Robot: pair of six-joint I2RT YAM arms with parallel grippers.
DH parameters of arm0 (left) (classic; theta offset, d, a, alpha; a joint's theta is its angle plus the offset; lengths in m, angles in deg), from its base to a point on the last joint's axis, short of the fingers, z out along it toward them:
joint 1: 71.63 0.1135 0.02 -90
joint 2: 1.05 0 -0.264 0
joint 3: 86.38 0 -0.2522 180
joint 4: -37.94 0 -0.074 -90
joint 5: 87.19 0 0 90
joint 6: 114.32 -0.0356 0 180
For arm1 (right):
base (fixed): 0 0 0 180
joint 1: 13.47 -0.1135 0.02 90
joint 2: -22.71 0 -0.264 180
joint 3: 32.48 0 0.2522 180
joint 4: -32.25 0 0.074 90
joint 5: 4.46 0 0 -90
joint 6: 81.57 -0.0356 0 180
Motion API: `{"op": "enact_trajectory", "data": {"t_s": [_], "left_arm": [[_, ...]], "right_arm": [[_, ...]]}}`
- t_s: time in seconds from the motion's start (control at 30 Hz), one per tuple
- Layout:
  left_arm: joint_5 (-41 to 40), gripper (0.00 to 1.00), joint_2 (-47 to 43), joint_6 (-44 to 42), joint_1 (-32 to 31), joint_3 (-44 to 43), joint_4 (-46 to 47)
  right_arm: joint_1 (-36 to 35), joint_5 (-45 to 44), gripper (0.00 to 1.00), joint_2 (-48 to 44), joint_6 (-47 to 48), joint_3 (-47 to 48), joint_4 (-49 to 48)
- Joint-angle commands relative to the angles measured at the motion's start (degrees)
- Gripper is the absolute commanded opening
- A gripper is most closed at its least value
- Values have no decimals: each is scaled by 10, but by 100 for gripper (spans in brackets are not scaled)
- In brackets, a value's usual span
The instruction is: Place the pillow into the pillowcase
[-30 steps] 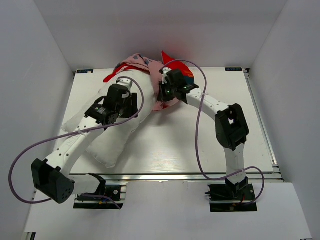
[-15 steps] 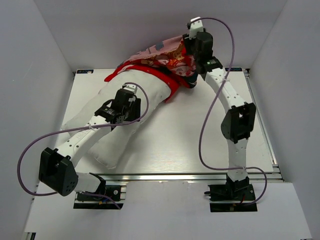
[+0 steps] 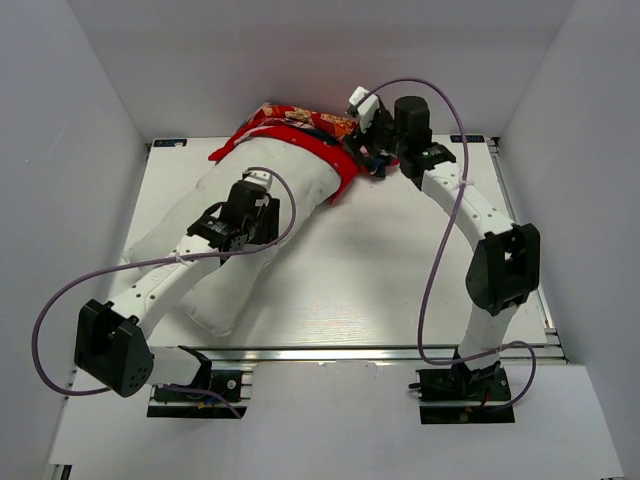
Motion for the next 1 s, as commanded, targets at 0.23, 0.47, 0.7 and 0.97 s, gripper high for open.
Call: {"op": "enact_trajectory", "data": {"t_s": [0.23,0.47,0.7,0.97], "left_arm": [[-39,71,-38,4,1,-3,-20],[-68,71,-72,4,1,-35,-28],[-63,72,-32,-41,1,-22,27],[-41,72,73,-137,1,-18,165]], "right_arm": [[-75,75,83,99,-71,98,18],[-85,-48,83,188,-70,201,-7],[-85,-80,79,216,-35,214,-20],[-85,-50,47,226,-32,198,-3]]}}
